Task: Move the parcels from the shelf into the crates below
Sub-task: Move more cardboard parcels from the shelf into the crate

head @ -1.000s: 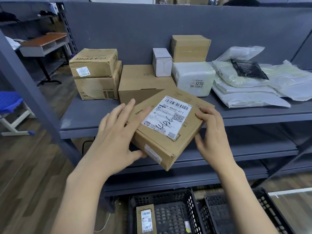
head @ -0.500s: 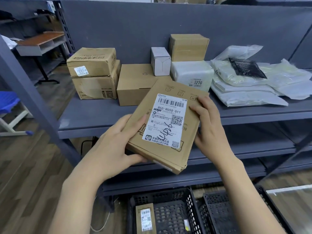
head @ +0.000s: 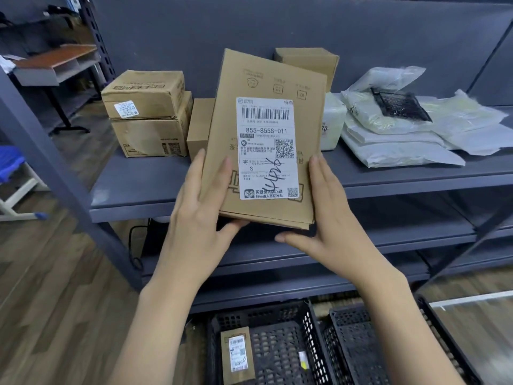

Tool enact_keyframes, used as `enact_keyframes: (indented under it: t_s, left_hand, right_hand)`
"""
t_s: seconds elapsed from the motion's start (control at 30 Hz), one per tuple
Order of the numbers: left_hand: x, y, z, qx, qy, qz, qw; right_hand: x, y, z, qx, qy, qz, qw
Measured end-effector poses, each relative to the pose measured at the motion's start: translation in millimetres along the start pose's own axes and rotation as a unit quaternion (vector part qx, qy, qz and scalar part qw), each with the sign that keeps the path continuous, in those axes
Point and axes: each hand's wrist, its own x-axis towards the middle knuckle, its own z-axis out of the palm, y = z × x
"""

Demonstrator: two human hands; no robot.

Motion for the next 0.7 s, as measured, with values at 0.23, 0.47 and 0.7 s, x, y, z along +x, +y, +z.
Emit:
enact_keyframes:
  t_s: [0.23, 0.47, 0.7]
  left_hand:
    - [-5, 1, 0, -0.009, -0.020, 0.035, 0.999]
    - [-13, 0, 2, 0.022, -0.024, 0.015, 0.999]
    - [-41, -11, 21, 0.007, -0.069, -0.006, 0.998]
  right_hand:
    - [-1, 2, -3, -0.018, 0.048, 0.002, 0.999]
    - [-6, -5, 9, -0.040, 0.068, 0.006, 0.997]
    - [-39, -6, 34, -0.052, 0.007, 0.078, 0.996]
